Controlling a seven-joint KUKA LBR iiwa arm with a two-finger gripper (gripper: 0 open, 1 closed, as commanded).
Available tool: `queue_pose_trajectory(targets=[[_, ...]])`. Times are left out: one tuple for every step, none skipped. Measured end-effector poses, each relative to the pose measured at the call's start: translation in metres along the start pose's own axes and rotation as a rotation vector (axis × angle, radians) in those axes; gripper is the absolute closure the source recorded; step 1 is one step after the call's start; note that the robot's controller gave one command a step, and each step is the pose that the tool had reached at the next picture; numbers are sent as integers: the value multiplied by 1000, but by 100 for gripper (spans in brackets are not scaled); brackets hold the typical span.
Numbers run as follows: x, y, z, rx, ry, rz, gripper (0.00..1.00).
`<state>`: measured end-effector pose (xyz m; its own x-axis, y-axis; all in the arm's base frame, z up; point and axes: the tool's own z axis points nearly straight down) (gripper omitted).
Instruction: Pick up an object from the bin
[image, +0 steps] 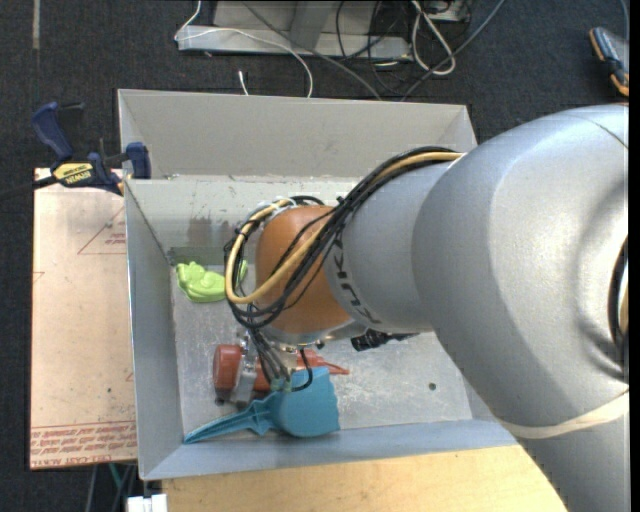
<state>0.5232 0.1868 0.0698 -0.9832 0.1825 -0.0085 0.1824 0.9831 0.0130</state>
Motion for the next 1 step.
queue_pose_trajectory(targets=[[3,-2,-24,6,11,0,100]])
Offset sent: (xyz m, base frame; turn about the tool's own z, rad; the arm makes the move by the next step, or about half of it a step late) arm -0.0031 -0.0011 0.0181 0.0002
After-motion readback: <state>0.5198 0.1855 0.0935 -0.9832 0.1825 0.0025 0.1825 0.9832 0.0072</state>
